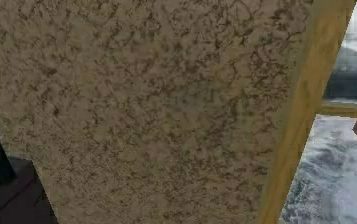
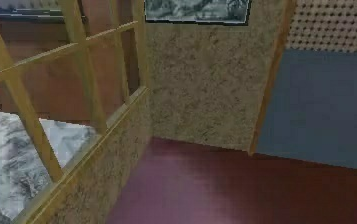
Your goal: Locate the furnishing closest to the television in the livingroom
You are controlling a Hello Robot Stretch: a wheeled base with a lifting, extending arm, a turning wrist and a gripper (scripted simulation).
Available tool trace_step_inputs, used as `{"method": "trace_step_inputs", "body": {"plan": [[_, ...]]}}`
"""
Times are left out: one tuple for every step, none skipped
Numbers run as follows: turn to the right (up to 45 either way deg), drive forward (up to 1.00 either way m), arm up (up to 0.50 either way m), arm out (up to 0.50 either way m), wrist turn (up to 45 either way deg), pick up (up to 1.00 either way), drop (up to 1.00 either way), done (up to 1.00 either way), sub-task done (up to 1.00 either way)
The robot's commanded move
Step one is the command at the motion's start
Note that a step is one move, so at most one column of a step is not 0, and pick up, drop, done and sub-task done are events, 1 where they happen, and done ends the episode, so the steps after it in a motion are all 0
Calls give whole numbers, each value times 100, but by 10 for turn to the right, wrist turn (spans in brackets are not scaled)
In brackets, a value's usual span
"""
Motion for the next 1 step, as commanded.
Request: {"method": "trace_step_inputs", "body": {"plan": [[-450, 0, 0, 0, 0, 0, 0, 0, 0]]}}
